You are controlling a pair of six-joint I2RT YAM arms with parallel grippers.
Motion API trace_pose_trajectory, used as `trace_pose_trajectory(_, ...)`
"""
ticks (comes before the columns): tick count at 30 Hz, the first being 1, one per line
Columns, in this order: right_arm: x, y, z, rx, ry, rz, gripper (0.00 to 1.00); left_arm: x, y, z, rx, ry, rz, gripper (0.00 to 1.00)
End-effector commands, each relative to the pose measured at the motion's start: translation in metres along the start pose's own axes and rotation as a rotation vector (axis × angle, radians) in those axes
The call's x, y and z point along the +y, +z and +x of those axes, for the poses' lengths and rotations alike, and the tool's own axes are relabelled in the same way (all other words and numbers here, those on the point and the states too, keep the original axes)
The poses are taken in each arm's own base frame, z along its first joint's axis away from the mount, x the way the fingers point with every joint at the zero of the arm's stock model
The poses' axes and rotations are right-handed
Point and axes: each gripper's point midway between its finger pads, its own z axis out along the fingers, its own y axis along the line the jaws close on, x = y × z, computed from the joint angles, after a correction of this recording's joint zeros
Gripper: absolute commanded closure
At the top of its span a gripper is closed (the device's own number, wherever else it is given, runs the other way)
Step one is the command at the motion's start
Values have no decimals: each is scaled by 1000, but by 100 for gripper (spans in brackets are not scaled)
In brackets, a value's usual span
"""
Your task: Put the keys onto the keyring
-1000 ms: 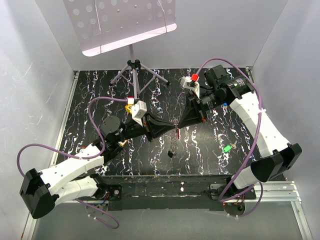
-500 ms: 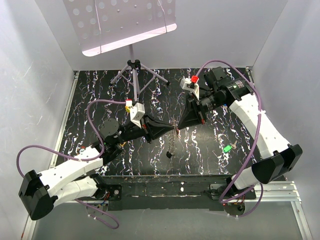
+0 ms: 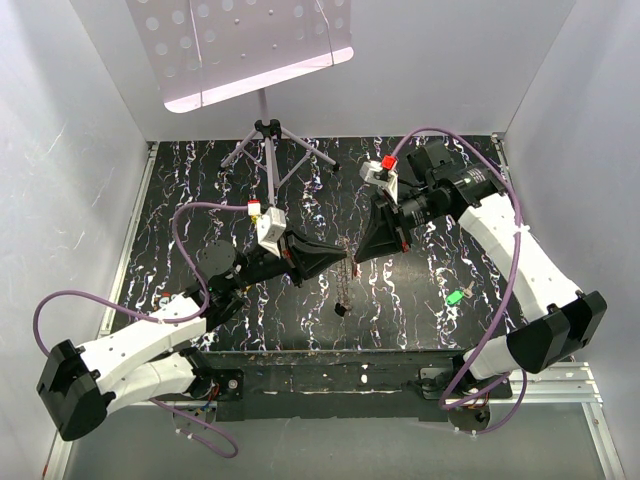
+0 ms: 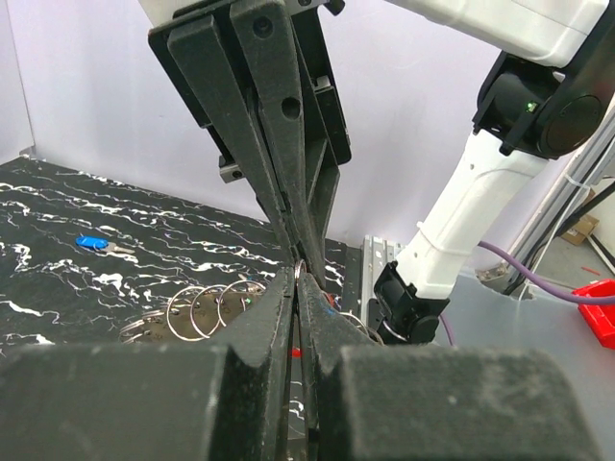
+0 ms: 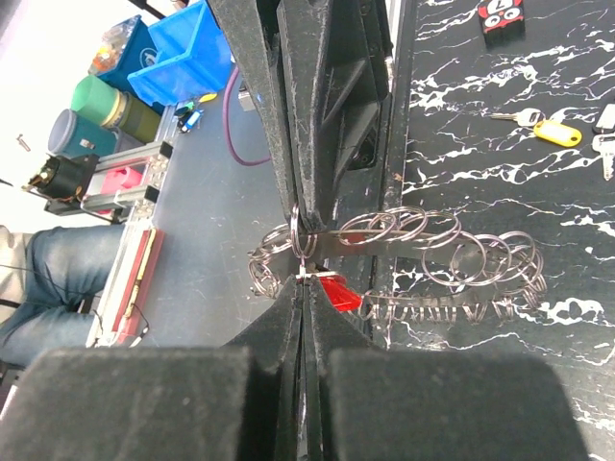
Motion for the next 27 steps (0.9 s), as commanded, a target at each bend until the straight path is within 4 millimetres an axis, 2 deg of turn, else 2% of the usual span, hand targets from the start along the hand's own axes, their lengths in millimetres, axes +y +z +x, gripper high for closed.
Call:
trace_pose_trajectory(1, 9, 3, -3, -20, -4, -28, 99, -3, 3, -33, -137, 35, 7, 100)
trace_pose_trajectory(10, 8, 3, -2, -15, -3, -16, 97, 0, 6, -26, -128, 23, 7, 100)
trace_pose_trajectory(14, 15, -3, -8, 8, -73, 18, 75, 2, 3, -14, -81, 33, 0, 100)
trace_pose_trajectory(16, 16, -6, -11, 24, -108, 42, 69, 2, 1, -10, -61, 35, 0, 100)
trace_pose_trajectory(23, 23, -13, -22, 27, -205, 49, 54, -2, -1, -7, -46, 33, 12, 100)
trace_pose_trajectory(27, 19, -9, -23, 8, -234, 26, 53, -4, 0, -10, -55, 28, 25, 100)
